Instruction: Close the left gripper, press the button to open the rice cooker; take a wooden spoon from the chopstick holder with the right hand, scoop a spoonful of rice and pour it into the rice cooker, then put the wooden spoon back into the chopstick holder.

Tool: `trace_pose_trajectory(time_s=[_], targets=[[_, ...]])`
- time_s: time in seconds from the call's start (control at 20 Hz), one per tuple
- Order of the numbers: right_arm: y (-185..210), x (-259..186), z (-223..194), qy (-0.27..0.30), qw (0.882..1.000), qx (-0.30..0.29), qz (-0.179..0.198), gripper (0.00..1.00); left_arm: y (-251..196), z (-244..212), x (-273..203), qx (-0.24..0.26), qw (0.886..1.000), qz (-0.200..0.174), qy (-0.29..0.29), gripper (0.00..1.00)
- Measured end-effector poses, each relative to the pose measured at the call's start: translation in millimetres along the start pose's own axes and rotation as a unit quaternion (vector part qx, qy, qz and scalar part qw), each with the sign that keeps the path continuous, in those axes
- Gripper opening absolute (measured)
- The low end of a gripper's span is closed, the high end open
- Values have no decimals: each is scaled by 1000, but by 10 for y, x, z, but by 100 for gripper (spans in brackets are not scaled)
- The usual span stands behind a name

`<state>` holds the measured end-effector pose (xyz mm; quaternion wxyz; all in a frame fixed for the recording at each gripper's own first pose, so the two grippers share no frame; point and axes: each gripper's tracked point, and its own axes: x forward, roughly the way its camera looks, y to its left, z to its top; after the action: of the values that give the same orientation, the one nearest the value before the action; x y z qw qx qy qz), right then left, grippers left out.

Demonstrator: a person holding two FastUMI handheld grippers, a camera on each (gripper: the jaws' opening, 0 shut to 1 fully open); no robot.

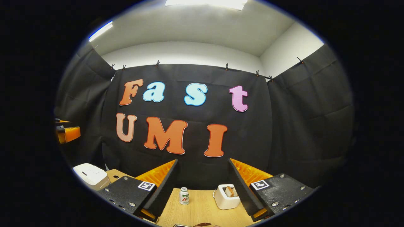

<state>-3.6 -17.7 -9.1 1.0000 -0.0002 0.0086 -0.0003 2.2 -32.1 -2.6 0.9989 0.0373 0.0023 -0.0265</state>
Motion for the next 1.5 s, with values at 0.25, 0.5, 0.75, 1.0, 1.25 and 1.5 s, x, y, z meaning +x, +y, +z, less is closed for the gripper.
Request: trace_pose_trajectory(time_s=[0.25,0.5,0.75,1.0,1.25,1.5], targets=[[-72,-39,-147,11,1000,1,4,94,38,26,94,11,1000,11,1,98],[-117,14,-249,23,1000,2,6,95,516,71,101,34,998,58,5,98],[-23,28,-260,25,1000,3,7,94,992,9,127,72,992,96,24,9],[83,9,-292,29,1000,0,5,94,1412,-292,202,64,987,126,75,4],[93,-54,-410,45,999,-11,-7,97,1904,-1108,320,-26,966,145,213,4],[-14,-162,-599,74,996,-22,-33,95,2089,-1828,390,-100,937,129,310,4]])
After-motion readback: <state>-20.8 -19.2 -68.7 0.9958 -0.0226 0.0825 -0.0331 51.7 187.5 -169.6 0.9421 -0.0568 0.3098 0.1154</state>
